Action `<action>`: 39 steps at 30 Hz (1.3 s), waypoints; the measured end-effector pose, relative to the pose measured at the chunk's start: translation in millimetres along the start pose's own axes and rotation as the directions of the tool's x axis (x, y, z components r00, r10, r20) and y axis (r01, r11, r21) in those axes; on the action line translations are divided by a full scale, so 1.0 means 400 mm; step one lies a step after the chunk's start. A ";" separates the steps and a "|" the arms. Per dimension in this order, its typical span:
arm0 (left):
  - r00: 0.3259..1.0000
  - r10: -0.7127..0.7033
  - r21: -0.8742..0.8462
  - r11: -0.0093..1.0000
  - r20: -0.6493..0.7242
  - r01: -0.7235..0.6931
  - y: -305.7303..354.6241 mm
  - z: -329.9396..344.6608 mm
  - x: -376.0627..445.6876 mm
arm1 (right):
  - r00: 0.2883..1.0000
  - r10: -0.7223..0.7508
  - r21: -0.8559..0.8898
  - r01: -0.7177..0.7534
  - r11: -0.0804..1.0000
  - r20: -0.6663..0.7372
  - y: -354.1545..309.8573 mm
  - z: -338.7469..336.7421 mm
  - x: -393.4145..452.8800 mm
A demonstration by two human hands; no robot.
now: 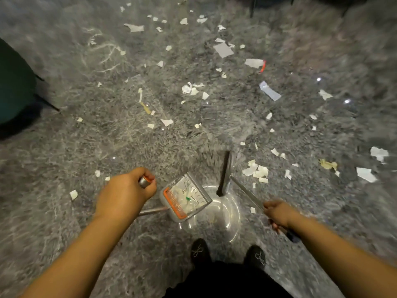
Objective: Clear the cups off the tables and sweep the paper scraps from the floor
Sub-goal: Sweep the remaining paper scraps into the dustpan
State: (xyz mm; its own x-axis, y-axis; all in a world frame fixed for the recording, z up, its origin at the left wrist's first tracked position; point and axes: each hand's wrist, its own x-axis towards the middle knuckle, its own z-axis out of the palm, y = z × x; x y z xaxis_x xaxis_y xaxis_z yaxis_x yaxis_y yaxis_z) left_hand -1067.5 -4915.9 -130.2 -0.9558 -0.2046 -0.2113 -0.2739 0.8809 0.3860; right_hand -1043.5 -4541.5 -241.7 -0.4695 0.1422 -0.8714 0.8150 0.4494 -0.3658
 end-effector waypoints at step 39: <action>0.971 0.193 0.092 0.974 0.142 -0.207 0.568 0.293 0.058 | 0.976 0.196 0.324 -0.156 0.933 -0.097 0.363 -0.556 0.192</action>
State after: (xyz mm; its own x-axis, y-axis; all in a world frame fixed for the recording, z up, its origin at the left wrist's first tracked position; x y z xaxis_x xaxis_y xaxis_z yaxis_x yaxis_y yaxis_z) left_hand -1139.2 -4670.3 -152.6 -0.9656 0.0314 -0.2581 -0.0596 0.9396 0.3371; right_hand -1036.6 -4269.3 -289.2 -0.3311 0.3127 -0.8903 0.9436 0.1117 -0.3117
